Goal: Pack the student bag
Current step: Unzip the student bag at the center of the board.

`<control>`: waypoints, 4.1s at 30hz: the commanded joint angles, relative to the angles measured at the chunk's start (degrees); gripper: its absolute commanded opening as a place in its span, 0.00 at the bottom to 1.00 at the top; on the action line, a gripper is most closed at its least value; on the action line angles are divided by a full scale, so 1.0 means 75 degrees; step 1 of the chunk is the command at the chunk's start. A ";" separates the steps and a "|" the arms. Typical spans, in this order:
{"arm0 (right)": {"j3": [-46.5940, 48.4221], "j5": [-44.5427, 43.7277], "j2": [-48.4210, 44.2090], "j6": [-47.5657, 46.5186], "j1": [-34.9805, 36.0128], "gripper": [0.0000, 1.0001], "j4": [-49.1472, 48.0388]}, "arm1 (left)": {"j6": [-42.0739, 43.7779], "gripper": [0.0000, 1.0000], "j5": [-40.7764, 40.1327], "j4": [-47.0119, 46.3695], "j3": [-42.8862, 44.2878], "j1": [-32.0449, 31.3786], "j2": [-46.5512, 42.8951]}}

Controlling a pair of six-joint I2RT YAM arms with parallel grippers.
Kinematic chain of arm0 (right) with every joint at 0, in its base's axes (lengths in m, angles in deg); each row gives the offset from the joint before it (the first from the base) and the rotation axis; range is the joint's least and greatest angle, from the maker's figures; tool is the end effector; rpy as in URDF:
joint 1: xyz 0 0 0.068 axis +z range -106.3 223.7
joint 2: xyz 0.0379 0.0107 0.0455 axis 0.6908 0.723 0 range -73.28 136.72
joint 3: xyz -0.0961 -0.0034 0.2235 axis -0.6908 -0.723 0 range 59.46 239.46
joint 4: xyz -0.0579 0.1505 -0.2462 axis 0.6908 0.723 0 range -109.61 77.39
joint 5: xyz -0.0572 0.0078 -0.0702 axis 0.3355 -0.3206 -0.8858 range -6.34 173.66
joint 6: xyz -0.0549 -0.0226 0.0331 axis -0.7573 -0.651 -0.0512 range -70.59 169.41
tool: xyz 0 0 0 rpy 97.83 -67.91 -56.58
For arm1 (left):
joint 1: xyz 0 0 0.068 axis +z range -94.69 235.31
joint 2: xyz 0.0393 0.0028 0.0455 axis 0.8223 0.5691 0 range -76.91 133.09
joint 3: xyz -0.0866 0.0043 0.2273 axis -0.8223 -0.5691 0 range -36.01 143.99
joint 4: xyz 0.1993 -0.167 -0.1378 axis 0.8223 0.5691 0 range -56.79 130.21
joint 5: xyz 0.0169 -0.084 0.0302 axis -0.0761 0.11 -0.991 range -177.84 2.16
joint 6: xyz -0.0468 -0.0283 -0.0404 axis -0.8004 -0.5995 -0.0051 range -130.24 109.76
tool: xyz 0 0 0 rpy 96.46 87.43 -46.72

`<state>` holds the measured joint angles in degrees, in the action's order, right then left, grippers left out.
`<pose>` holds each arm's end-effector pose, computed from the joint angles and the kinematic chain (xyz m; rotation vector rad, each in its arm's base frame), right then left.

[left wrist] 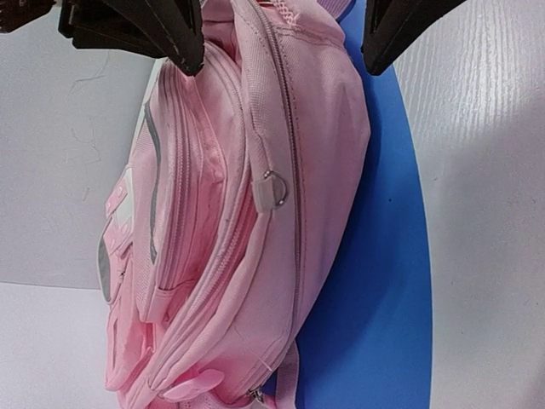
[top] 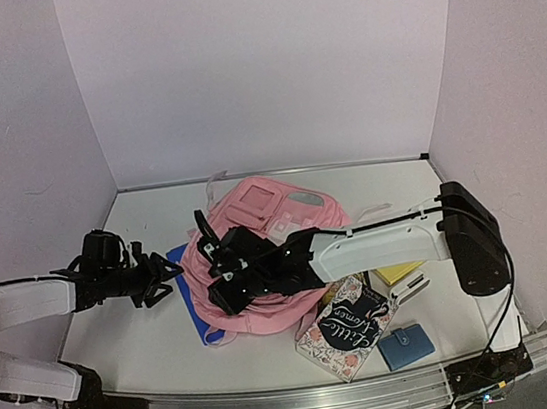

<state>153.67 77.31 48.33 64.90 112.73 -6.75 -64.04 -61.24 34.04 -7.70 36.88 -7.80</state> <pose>0.1904 0.4798 0.1539 -1.0057 2.1277 0.6369 0.2576 -0.1115 0.1126 -0.5033 2.4463 -1.1318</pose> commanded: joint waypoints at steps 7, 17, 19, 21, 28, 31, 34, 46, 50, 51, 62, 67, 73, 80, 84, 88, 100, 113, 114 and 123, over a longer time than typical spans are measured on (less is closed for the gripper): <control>0.0158 -0.0144 0.0038 0.0154 -0.0051 0.52 0.0100 | 0.0241 0.38 0.0368 -0.1015 0.0702 -0.0003 0.1151; -0.0012 -0.0447 -0.0121 0.0348 -0.0052 0.52 0.0101 | 0.0287 0.16 0.0789 -0.1356 0.0999 -0.0062 0.1666; 0.0028 -0.0516 -0.0150 0.0334 -0.0052 0.53 0.0101 | 0.0279 0.05 0.0855 -0.1367 0.1076 -0.0062 0.1670; 0.0068 -0.0599 -0.0194 0.0302 -0.0051 0.53 0.0097 | 0.0256 0.00 0.0908 -0.1355 0.1177 -0.0059 0.1533; 0.0309 -0.1004 -0.0400 0.0083 -0.0052 0.55 0.0098 | 0.0133 0.00 0.1032 -0.0894 0.1727 -0.0061 0.0755; 0.0460 -0.1015 -0.0424 0.0113 -0.0050 0.56 0.0099 | 0.0068 0.00 0.1114 -0.0721 0.1884 -0.0062 0.0549; 0.0623 -0.0997 -0.0442 0.0169 -0.0052 0.59 0.0099 | -0.0017 0.00 0.1119 -0.0598 0.1943 -0.0061 0.0438; 0.0777 -0.0949 -0.0589 0.0010 0.0097 0.75 -0.0003 | -0.0236 0.00 0.1084 -0.0638 0.2066 -0.0062 0.0467; 0.0946 -0.1375 -0.0203 -0.0009 0.0193 0.77 0.0119 | -0.0255 0.00 0.1106 -0.0614 0.2128 -0.0062 0.0465; 0.1020 -0.1536 -0.0089 0.0029 0.0194 0.78 0.0204 | -0.0256 0.00 0.1104 -0.0608 0.2139 -0.0063 0.0458; 0.1389 -0.2982 0.0615 -0.0144 0.0277 0.80 0.1032 | -0.0262 0.00 0.1034 -0.0457 0.2214 -0.0061 0.0371; 0.1225 -0.2847 0.0511 0.0075 0.0286 0.84 0.1091 | -0.0182 0.00 0.0956 -0.0329 0.2272 -0.0061 0.0378; 0.1322 -0.2268 0.0013 -0.0006 0.0414 0.90 0.0808 | -0.0104 0.00 0.0923 -0.0231 0.2351 -0.0061 0.0462; 0.1653 -0.2927 0.0639 -0.0062 0.0617 0.93 0.0971 | -0.0070 0.00 0.0989 -0.0218 0.2475 -0.0062 0.0517; 0.1795 -0.3652 0.1026 0.0003 0.0626 0.93 0.1196 | -0.0055 0.00 0.0955 -0.0158 0.2462 -0.0061 0.0433; 0.2061 -0.4620 0.1389 0.0175 0.0620 0.83 0.1573 | -0.0054 0.00 0.0954 -0.0158 0.2444 -0.0065 0.0398; 0.3375 -0.5761 0.0737 0.0770 0.0300 0.00 0.2433 | 0.0373 0.69 -0.0007 0.0921 0.1991 -0.0141 0.0361; 0.4820 -0.5853 0.0678 0.1439 -0.0344 0.00 0.2799 | -0.0438 0.96 -0.1349 0.1135 0.1225 -0.1617 0.0324; 0.4892 -0.5892 0.0681 0.1458 -0.0389 0.00 0.2828 | -0.0473 0.97 -0.1445 0.1155 0.1216 -0.1720 0.0337; 0.5098 -0.5936 0.0377 0.1464 -0.0437 0.00 0.2861 | -0.0804 0.87 -0.0685 -0.0436 0.1083 -0.1913 0.1101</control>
<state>188.38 37.84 58.16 73.68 109.24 18.23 -68.75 -69.14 38.75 0.28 22.73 -2.86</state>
